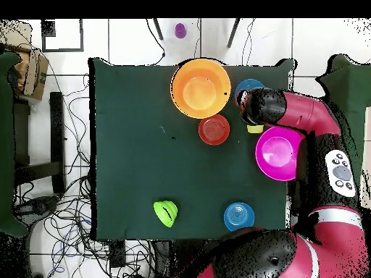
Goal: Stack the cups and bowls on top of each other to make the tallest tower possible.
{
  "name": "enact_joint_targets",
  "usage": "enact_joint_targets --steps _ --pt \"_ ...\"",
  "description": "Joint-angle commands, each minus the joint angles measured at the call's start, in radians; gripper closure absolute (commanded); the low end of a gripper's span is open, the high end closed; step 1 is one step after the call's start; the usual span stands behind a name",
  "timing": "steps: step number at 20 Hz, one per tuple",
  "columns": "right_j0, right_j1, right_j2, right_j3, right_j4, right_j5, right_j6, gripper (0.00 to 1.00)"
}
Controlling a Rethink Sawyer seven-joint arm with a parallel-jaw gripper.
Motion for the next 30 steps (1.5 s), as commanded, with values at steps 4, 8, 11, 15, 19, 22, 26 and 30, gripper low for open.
enact_joint_targets --steps 4,8,11,15,19,22,26,30 --pt "0.077 0.095 -0.051 0.005 -0.045 0.021 0.067 0.00" --pt "0.087 0.094 -0.064 0.001 -0.033 0.024 0.065 0.00" --pt "0.087 0.090 -0.067 0.003 -0.021 0.025 0.056 0.00" --pt "0.077 0.084 -0.061 0.013 -0.006 0.013 0.045 0.00" --pt "0.051 0.070 -0.034 0.027 0.013 0.033 0.003 0.00" --pt "0.013 0.066 0.011 0.009 0.010 0.142 -0.153 0.00" --pt "-0.013 0.040 0.029 -0.034 -0.057 0.271 -0.374 0.00" --pt "-0.039 0.023 0.050 -0.041 -0.080 0.343 -0.469 0.00"
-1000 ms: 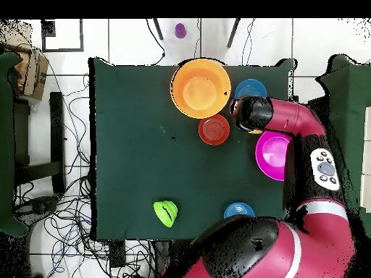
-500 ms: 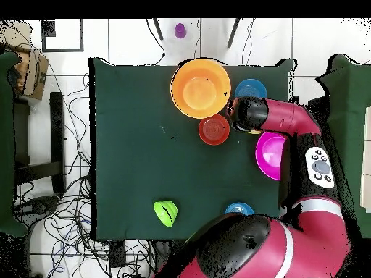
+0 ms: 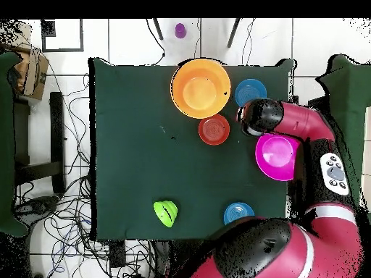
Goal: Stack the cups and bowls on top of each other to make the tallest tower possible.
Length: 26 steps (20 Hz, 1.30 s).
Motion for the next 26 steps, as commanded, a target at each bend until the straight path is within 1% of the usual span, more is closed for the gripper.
enact_joint_targets --steps 1,4,6,7,9,11,13,14,15,16,18,21,22,24,25,26 --pt "-0.041 -0.044 0.111 -0.030 -0.080 0.226 -0.458 0.00" --pt "-0.058 -0.044 0.143 -0.051 -0.074 0.283 -0.517 0.00" --pt "-0.066 -0.048 0.154 -0.049 -0.059 0.297 -0.510 0.00" --pt "-0.065 -0.049 0.152 -0.052 -0.050 0.302 -0.486 0.00" --pt "-0.062 -0.056 0.143 -0.044 -0.019 0.263 -0.378 0.00" --pt "-0.049 -0.076 0.112 -0.014 0.022 0.200 -0.198 0.00" --pt "-0.010 -0.094 0.047 -0.008 0.050 0.174 0.010 0.00" --pt "0.012 -0.097 0.013 -0.014 0.054 0.168 0.093 0.00" --pt "0.029 -0.096 -0.012 -0.025 0.058 0.169 0.147 0.00" --pt "0.042 -0.092 -0.032 -0.038 0.065 0.172 0.190 0.00" --pt "0.058 -0.081 -0.060 -0.057 0.084 0.180 0.243 0.00" --pt "0.076 -0.074 -0.090 -0.079 0.096 0.208 0.261 0.00" --pt "0.078 -0.079 -0.095 -0.071 0.099 0.212 0.257 0.00" --pt "0.087 -0.084 -0.111 -0.066 0.108 0.211 0.287 0.00" --pt "0.092 -0.082 -0.120 -0.065 0.117 0.209 0.316 0.00" --pt "0.098 -0.085 -0.132 -0.052 0.126 0.186 0.359 0.00"
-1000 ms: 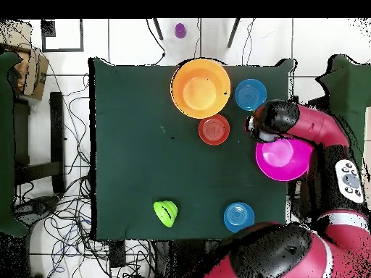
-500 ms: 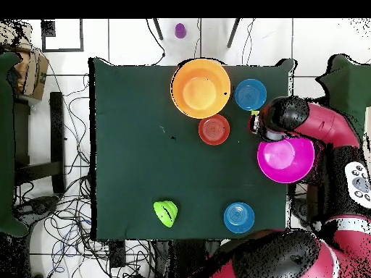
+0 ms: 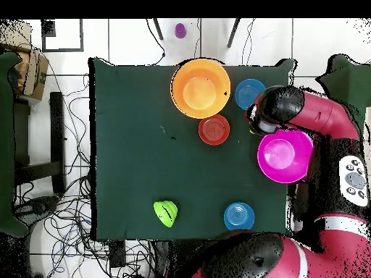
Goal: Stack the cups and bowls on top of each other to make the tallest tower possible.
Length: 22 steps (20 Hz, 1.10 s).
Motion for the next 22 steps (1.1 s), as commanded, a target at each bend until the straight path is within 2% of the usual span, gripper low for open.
enact_joint_targets --steps 1,4,8,10,11,12,15,17,20,22 --pt "0.061 0.006 -0.056 -0.003 0.046 -0.041 0.310 0.00" --pt "0.074 0.015 -0.078 0.020 0.064 -0.106 0.398 0.00" --pt "0.069 0.012 -0.071 0.036 0.077 -0.126 0.378 0.00" --pt "0.060 0.011 -0.059 0.036 0.073 -0.114 0.335 0.00" --pt "0.045 0.008 -0.035 0.027 0.059 -0.079 0.239 0.00" --pt "0.023 0.006 0.003 0.017 0.039 -0.042 0.102 0.00" --pt "-0.064 0.025 0.158 0.012 0.008 -0.029 -0.272 0.00" --pt "-0.111 0.036 0.241 0.029 -0.001 -0.054 -0.417 0.00" --pt "-0.125 0.037 0.304 -0.001 -0.082 -0.005 -0.655 0.00" --pt "-0.132 0.047 0.334 -0.016 -0.113 0.012 -0.752 0.00"
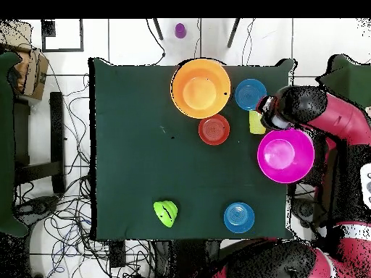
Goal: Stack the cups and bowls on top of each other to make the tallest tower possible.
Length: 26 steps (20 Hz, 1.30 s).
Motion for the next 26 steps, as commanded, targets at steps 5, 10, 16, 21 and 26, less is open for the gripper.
enact_joint_targets --steps 5,10,16,21,26 --pt "-0.040 0.063 0.268 -0.003 -0.179 0.045 -0.803 0.00" --pt "-0.029 0.051 0.240 0.010 -0.171 0.009 -0.775 0.00" --pt "-0.015 0.044 0.231 0.013 -0.190 -0.007 -0.803 0.00" --pt "-0.009 0.040 0.232 0.015 -0.212 -0.015 -0.814 0.00" --pt "-0.011 0.035 0.248 0.011 -0.251 -0.012 -0.870 0.00"
